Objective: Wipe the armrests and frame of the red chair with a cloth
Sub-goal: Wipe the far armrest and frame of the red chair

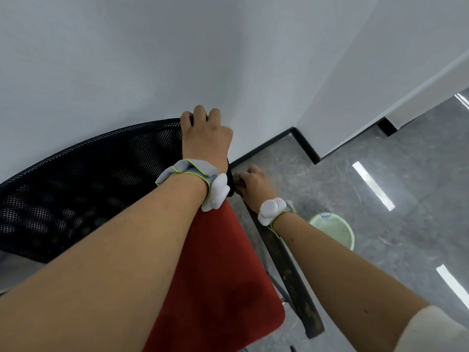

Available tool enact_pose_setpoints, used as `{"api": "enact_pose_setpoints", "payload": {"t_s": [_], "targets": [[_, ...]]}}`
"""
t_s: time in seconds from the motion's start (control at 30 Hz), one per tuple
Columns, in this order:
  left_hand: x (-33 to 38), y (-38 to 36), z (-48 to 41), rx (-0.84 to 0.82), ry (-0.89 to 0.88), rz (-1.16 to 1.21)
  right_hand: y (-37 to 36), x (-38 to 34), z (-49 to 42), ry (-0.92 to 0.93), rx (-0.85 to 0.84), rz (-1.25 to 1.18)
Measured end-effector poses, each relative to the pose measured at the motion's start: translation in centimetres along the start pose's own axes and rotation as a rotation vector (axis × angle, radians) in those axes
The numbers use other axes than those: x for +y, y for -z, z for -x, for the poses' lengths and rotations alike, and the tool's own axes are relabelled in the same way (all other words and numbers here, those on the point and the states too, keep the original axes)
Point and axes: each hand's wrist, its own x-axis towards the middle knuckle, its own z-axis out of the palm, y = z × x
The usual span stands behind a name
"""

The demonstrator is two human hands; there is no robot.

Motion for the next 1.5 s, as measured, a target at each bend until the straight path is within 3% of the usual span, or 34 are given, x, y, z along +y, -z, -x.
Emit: {"api": "enact_pose_setpoints", "payload": {"t_s": [0.13,0.3,0.43,0.5,0.57,0.67,0.77,0.93,1.03,1.23,1.37,1.5], "targets": [[0.0,-0.2,-0.1,0.010,0.008,-0.006,1.1,0.9,-1.7,-0.160,0.110,0.024],[0.0,-0.2,0.0,0.033,-0.001,-0.008,0.0,-0.9,0.3,0.033,0.060,-0.009],[-0.2,-0.5,0.1,0.058,-0.015,-0.024,2.0,4.0,1.9,-0.276,0.023,0.078],[-0.1,-0.6,0.0,0.079,-0.009,-0.006,2.8,4.6,2.4,-0.355,0.100,0.019],[0.1,-0.5,0.0,0.067,-0.005,-0.005,2.6,2.0,2.6,-0.196,0.170,-0.035],[-0.2,-0.2,0.0,0.049,-0.028,-0.021,1.0,-1.2,3.5,0.026,0.059,-0.032],[-0.2,-0.3,0.2,0.052,-0.037,-0.037,0.9,-0.7,3.5,0.001,0.015,-0.057],[-0.5,-0.6,0.1,0.067,-0.074,-0.036,2.5,1.5,0.9,-0.234,0.086,0.084],[-0.6,-0.5,0.1,0.055,-0.067,-0.014,2.1,0.3,0.1,-0.051,0.114,0.083],[-0.5,-0.3,0.1,0.037,-0.062,-0.010,2.6,2.6,2.9,0.310,-0.104,0.176],[-0.4,0.0,0.2,0.005,-0.052,-0.001,6.0,5.0,2.5,0.252,-0.274,0.356],[-0.5,-0.3,0.2,0.018,-0.055,-0.015,5.5,3.1,0.3,0.203,-0.008,0.183]]}}
